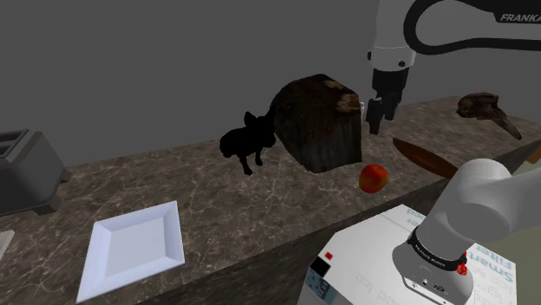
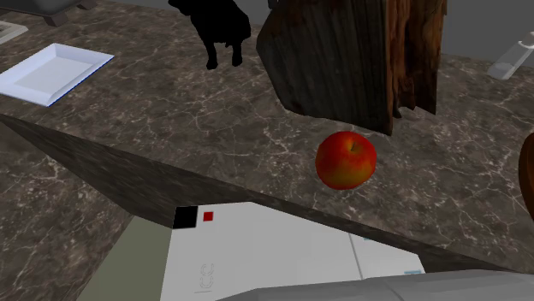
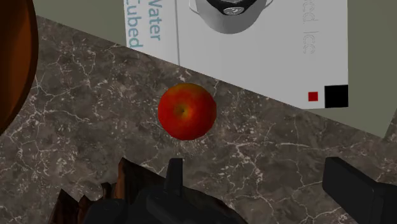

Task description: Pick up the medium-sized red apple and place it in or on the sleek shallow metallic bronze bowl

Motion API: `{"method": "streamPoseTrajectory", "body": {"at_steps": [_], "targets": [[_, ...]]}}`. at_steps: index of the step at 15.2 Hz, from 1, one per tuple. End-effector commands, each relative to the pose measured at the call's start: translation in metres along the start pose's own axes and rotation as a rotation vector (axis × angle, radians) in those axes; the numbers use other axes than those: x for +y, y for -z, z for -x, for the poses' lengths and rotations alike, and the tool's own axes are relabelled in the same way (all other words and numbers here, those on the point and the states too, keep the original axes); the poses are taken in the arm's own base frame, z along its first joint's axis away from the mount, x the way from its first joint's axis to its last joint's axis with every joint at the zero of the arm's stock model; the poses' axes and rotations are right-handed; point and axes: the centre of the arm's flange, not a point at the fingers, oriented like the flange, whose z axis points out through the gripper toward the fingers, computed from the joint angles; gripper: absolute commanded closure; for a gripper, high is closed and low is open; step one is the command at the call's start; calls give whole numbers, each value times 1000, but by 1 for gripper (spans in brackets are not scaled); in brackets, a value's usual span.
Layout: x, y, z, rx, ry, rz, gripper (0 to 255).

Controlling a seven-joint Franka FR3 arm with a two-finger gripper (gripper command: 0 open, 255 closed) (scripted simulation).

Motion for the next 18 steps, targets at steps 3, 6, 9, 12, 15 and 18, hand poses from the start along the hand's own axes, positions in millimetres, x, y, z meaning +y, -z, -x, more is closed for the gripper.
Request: {"method": "streamPoseTrajectory", "body": {"at_steps": [3,6,9,12,15,18], "targets": [[18,-23,7,29,30,-36,0],[45,-59,16,73,75,-90,0],[69,-97,22,116,120,-145,0],[92,-137,26,160,165,-199,0],[93,-153,24,167,172,-207,0],[90,-168,22,167,172,-207,0]]}}
